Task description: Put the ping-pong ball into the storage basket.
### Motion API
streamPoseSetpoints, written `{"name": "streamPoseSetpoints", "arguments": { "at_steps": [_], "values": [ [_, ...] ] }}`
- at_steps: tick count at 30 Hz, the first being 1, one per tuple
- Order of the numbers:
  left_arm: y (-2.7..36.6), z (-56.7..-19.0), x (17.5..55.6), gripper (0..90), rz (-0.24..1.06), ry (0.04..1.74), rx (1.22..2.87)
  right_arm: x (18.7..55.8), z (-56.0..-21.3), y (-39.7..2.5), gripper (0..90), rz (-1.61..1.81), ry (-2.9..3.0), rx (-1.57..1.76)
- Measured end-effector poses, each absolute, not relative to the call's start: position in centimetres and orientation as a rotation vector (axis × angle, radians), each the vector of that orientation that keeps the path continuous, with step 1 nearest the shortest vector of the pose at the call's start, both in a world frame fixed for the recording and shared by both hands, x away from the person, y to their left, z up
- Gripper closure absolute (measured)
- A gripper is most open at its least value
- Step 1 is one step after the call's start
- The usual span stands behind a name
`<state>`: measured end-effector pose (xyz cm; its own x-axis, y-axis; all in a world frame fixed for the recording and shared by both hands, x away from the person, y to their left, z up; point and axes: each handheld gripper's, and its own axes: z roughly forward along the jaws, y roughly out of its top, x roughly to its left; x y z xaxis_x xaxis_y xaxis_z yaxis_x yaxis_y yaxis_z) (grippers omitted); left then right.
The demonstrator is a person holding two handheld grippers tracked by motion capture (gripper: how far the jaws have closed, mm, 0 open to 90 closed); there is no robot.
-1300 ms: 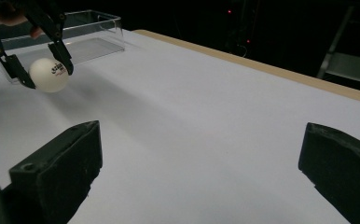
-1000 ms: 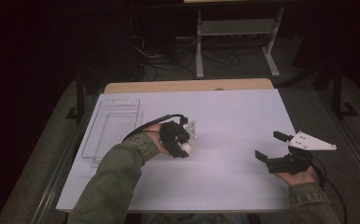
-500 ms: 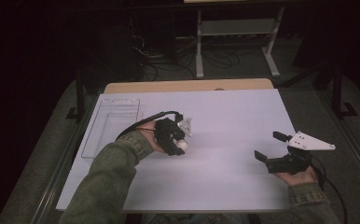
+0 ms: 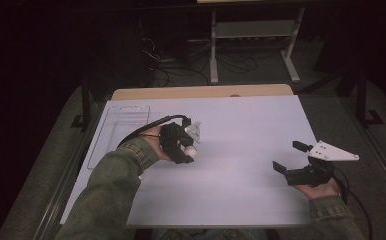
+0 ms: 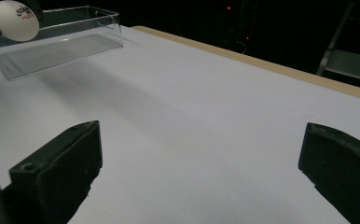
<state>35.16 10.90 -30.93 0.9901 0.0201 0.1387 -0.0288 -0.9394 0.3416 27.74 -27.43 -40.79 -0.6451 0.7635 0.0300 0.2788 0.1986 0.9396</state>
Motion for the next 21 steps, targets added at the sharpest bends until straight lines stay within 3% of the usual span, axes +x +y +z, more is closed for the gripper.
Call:
{"name": "streamPoseSetpoints", "arguments": {
  "at_steps": [21],
  "values": [
    [15.4, -28.5, 34.7, 51.0, 0.273, 0.107, 2.739, 27.8, -40.9, -27.3, 0.0, 1.432, 2.047, 0.969]
  ]
}}
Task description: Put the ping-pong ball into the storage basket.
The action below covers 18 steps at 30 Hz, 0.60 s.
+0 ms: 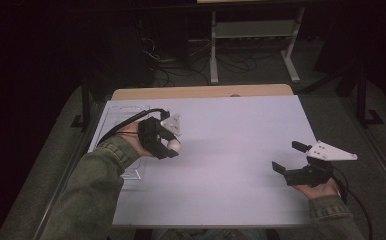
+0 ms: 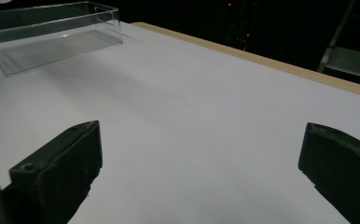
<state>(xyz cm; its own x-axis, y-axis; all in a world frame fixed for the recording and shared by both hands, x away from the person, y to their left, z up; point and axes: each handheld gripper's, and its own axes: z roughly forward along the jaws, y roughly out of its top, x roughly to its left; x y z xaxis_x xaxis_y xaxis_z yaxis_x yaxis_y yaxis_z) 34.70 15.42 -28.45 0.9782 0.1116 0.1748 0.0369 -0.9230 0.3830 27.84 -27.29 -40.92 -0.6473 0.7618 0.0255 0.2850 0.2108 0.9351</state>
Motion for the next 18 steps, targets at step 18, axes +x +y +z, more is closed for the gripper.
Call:
{"name": "streamPoseSetpoints", "arguments": {
  "at_steps": [18],
  "values": [
    [18.0, -26.2, 34.6, 51.0, 0.310, 0.142, 2.797, 27.9, -40.9, -27.3, 0.0, 1.430, 2.043, 0.969]
  ]
}}
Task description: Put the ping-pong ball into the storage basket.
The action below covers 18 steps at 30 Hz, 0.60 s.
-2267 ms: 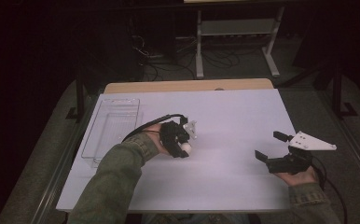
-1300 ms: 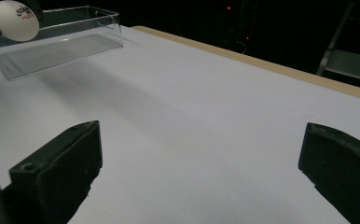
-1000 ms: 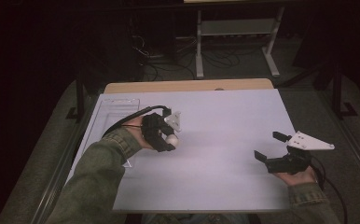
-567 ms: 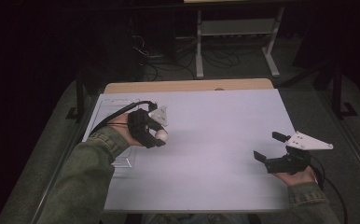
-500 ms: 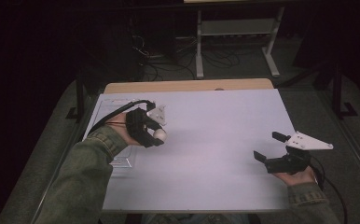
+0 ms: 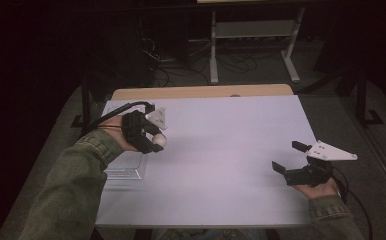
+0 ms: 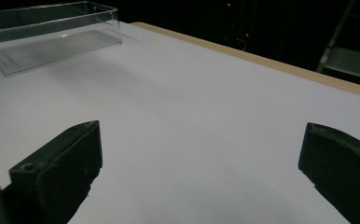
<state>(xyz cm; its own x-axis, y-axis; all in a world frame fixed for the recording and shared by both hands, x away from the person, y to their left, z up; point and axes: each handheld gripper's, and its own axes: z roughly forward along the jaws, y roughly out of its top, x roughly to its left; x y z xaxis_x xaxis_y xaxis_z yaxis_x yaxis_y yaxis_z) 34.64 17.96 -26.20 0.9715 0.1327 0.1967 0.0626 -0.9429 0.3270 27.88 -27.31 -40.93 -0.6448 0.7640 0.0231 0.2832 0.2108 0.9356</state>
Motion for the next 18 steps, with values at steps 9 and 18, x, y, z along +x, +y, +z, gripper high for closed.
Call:
{"name": "streamPoseSetpoints", "arguments": {
  "at_steps": [9, 18],
  "values": [
    [19.4, -25.0, 34.4, 51.0, 0.302, 0.148, 2.830, 27.9, -41.0, -27.2, 0.0, 1.424, 2.049, 0.969],
    [20.2, -23.7, 34.2, 51.0, 0.300, 0.138, 2.878, 28.0, -41.0, -27.0, 0.0, 1.412, 2.061, 0.965]
  ]
}}
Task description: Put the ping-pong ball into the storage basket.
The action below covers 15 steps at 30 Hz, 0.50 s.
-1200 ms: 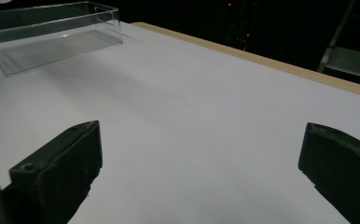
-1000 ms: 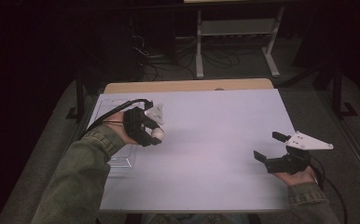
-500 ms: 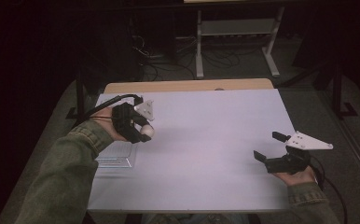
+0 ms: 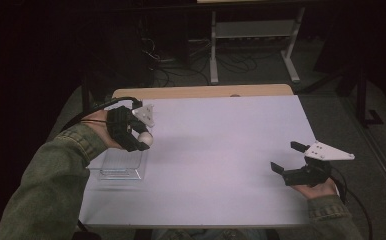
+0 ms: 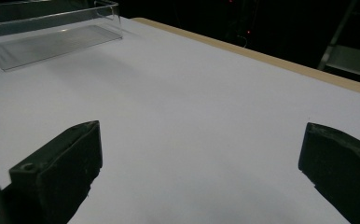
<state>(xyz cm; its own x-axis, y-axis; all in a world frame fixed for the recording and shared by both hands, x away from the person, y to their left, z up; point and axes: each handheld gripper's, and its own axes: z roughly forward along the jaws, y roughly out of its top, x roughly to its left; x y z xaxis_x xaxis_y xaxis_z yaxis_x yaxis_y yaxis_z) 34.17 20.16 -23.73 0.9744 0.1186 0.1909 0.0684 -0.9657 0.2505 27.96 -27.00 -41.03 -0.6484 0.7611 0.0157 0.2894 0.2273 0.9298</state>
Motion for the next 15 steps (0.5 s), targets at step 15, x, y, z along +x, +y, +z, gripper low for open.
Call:
{"name": "streamPoseSetpoints", "arguments": {
  "at_steps": [15],
  "values": [
    [21.8, -22.5, 34.3, 50.9, 0.284, 0.144, 2.917, 28.0, -41.1, -26.9, 0.0, 1.405, 2.064, 0.958]
  ]
}}
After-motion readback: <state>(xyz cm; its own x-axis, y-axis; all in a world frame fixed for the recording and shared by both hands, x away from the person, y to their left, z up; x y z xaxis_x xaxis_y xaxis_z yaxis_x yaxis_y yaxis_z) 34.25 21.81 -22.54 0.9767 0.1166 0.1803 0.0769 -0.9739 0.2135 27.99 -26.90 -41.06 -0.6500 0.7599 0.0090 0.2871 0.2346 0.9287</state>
